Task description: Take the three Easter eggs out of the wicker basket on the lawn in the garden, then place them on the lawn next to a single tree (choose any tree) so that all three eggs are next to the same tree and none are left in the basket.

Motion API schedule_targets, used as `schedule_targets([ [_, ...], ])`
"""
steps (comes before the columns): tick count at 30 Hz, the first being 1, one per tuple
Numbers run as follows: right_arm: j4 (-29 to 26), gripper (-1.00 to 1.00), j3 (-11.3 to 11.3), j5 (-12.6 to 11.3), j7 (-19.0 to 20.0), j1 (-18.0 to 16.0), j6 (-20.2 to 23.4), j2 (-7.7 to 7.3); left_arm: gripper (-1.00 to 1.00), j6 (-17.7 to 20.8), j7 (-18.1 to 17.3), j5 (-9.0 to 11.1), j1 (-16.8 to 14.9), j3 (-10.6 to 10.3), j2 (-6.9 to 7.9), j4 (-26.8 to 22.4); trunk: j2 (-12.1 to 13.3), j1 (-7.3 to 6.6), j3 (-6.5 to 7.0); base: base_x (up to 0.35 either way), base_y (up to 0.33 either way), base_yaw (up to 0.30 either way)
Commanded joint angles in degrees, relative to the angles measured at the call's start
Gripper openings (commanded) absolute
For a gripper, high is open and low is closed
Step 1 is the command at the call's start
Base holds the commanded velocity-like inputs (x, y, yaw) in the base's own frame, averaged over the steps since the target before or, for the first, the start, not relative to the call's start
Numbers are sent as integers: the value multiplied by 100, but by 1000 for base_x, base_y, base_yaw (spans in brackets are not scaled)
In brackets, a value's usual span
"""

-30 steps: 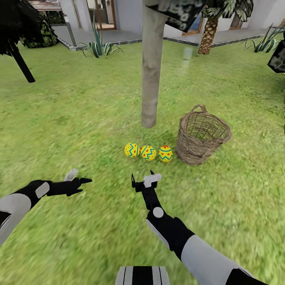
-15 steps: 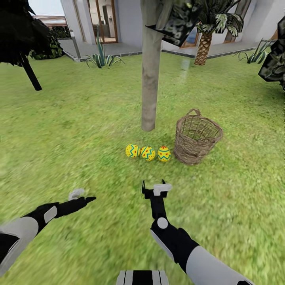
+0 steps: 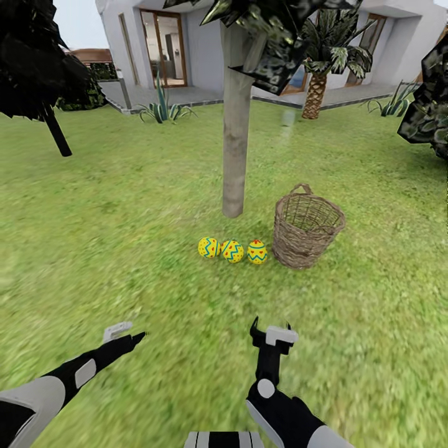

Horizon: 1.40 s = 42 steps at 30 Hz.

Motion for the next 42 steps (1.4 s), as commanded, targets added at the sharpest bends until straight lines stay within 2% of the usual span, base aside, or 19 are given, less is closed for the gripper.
schedule_targets([
  [1,10,100,42,-51,-58,19,-97,5,100,-80,25,50,12,-52,0,8,0,-3,19,0,0,0],
  [6,153,100,33,-70,-93,63,-330,20,100,-145,89,80,41,-52,-35,8,7,-16,130,0,0,0],
  [10,339,100,11,-72,-96,64,-726,20,100,-139,104,83,43,-53,-39,3,12,-27,218,0,0,0],
  [13,728,100,6,-82,76,64,-843,41,100,-134,109,83,41,-50,-42,7,16,-34,285,0,0,0],
  [14,909,100,4,-82,374,65,-967,49,100,-121,165,79,44,-54,-45,7,17,-37,308,0,0,0],
  [17,935,100,-8,-82,405,65,-1094,44,100,-119,334,75,43,-61,-50,8,21,-45,392,-23,0,0],
  [24,1106,100,-15,-73,411,64,-1307,40,100,-118,438,74,45,-63,-103,8,31,-63,607,-266,0,0],
  [29,1159,100,-20,-76,393,65,-1432,11,100,-123,538,74,185,-63,-232,8,37,-76,757,-219,0,0],
  [31,1417,100,-3,-80,394,66,-1471,18,100,-128,699,74,396,-61,-419,8,40,-81,805,-40,0,0],
  [35,1865,100,1,-84,396,67,-1559,11,100,-134,1090,68,694,-63,-602,2,45,-91,896,-11,0,0],
  [38,2333,100,-3,-84,418,67,-1737,-12,100,-135,1197,59,872,-59,-642,1,49,-99,963,-2,0,0],
  [42,2560,100,8,-67,436,67,-1774,-96,100,-141,1242,57,970,-56,-629,0,55,-109,1051,0,0,0],
])
